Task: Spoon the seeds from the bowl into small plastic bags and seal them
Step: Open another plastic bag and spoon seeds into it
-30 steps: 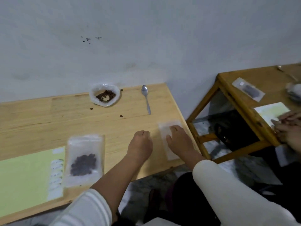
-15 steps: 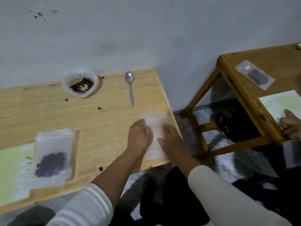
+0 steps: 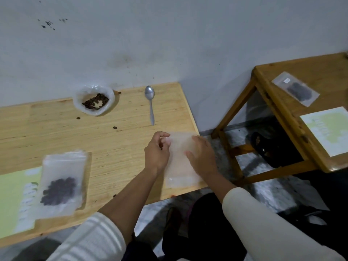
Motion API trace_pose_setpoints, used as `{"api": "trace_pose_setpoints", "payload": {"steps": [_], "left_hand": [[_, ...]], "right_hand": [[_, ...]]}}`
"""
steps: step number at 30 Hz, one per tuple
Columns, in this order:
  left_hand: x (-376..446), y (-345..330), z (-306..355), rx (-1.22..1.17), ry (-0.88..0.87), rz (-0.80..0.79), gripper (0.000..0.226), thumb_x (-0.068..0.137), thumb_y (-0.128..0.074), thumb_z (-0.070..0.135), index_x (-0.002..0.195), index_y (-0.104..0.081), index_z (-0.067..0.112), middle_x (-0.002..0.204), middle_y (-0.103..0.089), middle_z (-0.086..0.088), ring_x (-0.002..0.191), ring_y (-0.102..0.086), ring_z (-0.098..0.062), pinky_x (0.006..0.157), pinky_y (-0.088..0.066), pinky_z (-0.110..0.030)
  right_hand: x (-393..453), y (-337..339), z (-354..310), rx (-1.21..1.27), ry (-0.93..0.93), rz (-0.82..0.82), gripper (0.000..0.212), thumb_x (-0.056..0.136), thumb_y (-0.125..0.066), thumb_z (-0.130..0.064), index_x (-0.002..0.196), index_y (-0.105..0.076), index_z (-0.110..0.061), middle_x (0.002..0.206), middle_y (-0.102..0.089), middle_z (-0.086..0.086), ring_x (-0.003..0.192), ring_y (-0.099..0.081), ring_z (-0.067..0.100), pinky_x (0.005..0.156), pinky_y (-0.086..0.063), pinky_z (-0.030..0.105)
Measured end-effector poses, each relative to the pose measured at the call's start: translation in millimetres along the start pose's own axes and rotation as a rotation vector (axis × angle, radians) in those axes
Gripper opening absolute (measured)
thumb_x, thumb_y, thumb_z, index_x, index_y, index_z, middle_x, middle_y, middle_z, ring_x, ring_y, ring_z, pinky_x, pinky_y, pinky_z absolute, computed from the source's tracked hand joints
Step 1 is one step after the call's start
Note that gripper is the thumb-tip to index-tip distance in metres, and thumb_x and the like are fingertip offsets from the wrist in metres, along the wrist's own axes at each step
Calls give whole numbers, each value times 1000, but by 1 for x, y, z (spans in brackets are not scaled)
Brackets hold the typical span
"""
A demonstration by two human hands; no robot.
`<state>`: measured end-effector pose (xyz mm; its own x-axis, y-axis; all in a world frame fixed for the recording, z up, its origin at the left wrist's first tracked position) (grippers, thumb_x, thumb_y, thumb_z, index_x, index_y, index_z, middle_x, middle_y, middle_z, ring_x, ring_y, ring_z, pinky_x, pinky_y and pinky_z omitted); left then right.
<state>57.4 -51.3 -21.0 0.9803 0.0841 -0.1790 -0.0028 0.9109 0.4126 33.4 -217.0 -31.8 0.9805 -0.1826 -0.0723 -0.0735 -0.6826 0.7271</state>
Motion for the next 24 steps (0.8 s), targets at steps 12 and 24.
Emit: {"api": "trace_pose_setpoints", "payload": {"steps": [12, 24], "left_hand": [[5, 100, 55, -35, -160, 336, 13, 86, -65, 19, 96, -65, 26, 104, -59, 12, 97, -52, 1, 84, -41, -13], [-9, 194, 52, -270, -149, 302, 28, 87, -64, 18, 114, -64, 26, 98, -67, 15, 88, -60, 13, 75, -43, -1]], "right_hand": [[33, 35, -114, 627, 27, -6, 23, 81, -67, -2, 71, -60, -22, 68, -59, -2, 70, -58, 17, 71, -48, 31], [7, -32, -241, 848, 99, -356, 17, 90, -60, -18, 103, -68, -10, 94, -72, 6, 85, -67, 10, 72, -51, 20]]}}
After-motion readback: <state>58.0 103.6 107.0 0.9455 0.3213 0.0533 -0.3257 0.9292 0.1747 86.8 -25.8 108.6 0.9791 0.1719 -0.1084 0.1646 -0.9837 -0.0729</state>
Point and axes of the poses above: each hand's wrist, its own x-axis towards the middle knuckle, its own y-axis out of the back of the hand, z = x × y, the point moved 6 cm from there along x, towards the middle knuckle
